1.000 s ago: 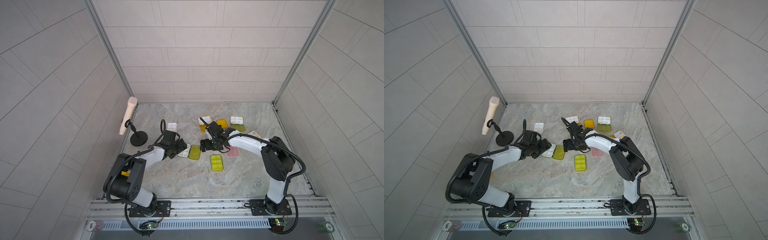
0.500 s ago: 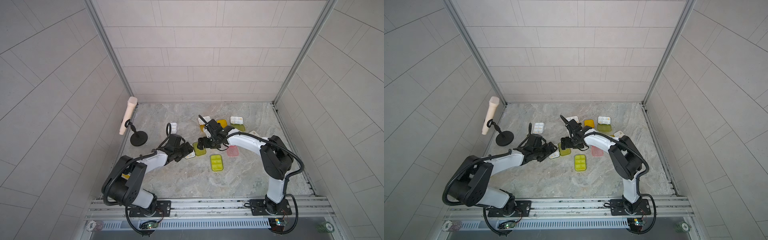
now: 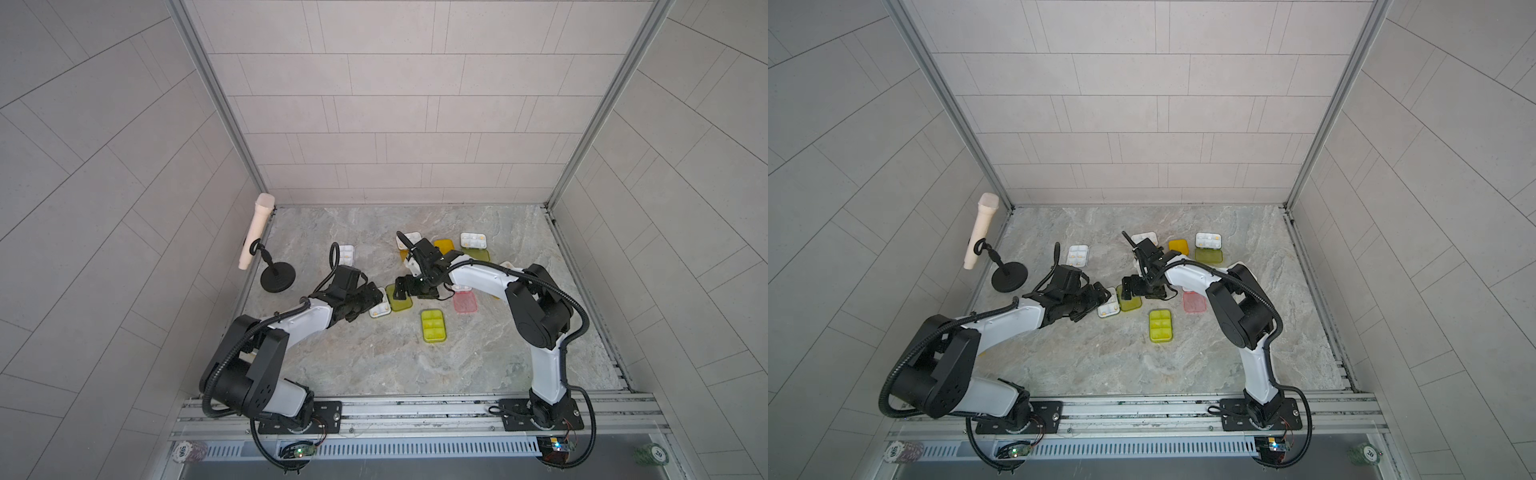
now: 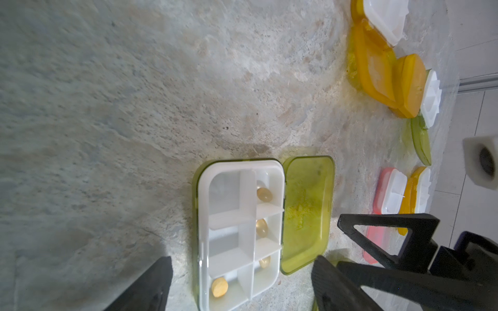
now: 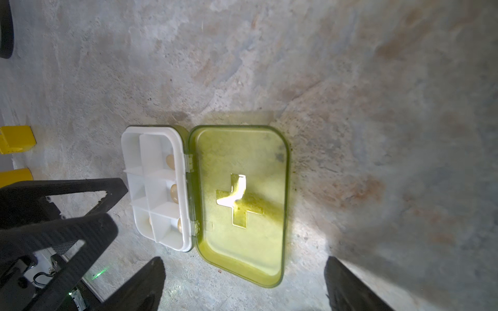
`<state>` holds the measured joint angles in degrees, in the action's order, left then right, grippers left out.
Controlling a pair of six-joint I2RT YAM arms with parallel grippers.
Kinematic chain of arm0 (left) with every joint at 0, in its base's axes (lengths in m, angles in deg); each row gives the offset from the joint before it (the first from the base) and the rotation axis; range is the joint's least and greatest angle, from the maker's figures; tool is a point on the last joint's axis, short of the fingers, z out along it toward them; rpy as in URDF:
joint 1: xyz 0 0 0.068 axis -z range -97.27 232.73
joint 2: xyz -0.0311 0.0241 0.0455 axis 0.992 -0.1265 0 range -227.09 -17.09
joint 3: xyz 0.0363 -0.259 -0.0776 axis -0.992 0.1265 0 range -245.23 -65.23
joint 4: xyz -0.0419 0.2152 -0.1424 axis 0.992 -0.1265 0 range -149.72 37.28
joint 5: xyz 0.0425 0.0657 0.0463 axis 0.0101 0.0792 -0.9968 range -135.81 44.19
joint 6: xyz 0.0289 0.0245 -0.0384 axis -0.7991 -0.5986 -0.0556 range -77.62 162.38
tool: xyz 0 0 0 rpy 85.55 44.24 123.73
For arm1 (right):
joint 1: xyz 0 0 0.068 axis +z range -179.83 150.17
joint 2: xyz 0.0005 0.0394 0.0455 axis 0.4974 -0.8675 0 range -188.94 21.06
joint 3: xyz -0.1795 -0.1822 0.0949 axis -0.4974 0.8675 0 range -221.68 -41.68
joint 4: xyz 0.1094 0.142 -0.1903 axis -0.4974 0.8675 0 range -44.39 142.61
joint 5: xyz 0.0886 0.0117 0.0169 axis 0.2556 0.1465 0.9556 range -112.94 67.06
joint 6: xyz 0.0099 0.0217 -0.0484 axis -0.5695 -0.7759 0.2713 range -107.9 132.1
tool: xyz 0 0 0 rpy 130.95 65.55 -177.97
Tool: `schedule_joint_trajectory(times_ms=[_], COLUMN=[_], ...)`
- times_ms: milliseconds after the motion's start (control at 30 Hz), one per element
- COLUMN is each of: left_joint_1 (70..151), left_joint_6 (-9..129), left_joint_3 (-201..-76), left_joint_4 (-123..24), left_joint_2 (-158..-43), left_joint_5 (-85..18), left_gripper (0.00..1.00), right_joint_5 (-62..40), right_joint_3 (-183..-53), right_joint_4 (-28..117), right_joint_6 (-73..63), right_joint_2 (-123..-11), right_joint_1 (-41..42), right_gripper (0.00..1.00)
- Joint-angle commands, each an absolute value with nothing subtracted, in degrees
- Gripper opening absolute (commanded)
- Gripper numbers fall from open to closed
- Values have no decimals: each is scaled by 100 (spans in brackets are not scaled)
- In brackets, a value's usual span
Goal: Close pillboxes
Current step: Adjust the pillbox at the center of the board, then close the lid on the pillbox.
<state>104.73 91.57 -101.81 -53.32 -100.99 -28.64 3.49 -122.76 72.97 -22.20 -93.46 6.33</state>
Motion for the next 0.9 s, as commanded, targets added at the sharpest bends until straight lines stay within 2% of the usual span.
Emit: schedule_joint_trajectory(times_ms=[0, 867], left_joint_1=[10444, 10437], left_joint_6=[9065, 9064], left_joint_3=[-10337, -10280], left_joint_4=[-5321, -4858], left_joint_2=[-10251, -10471], left_joint_5=[-2766, -2379], left_gripper=[86, 86], right_joint_5=[640, 1720], right_joint_3=[-12203, -11772], right_joint_4=[7211, 6164], right_joint_6=[-2098, -2697], right_joint_2=[-9416, -9455], right_joint_1=[639, 411], right_gripper=[94, 93])
